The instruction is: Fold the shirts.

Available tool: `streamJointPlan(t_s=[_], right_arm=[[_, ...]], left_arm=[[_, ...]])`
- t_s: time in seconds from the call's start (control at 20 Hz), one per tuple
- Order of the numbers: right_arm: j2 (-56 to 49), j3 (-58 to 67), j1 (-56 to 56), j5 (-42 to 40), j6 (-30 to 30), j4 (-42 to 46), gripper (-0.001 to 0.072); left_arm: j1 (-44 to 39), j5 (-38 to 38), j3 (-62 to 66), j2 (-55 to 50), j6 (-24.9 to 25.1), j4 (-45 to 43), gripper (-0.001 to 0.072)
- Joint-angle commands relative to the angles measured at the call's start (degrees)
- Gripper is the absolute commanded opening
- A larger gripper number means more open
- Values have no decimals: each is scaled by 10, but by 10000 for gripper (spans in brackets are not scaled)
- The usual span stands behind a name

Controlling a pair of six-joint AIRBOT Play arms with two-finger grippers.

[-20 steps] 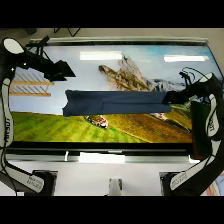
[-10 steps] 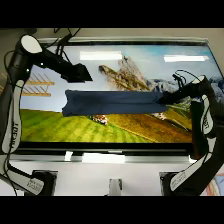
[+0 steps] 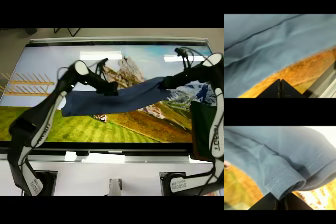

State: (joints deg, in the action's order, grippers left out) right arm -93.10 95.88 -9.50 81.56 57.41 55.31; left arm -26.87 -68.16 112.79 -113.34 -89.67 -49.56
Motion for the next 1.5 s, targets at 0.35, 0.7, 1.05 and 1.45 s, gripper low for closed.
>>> streamJointPlan(t_s=[0.35,0.7,1.05,1.45], right_arm=[[243,0,45,177,77,37,28],[193,-1,45,118,82,77,29],[19,-1,211,-72,82,2,29],[-137,0,345,-275,130,-124,30]], left_arm=[[-140,200,0,-123,-86,157,32],[-63,103,0,-30,-36,-5,30],[104,-7,0,219,-20,-225,31],[147,-66,0,388,-8,-225,31]])
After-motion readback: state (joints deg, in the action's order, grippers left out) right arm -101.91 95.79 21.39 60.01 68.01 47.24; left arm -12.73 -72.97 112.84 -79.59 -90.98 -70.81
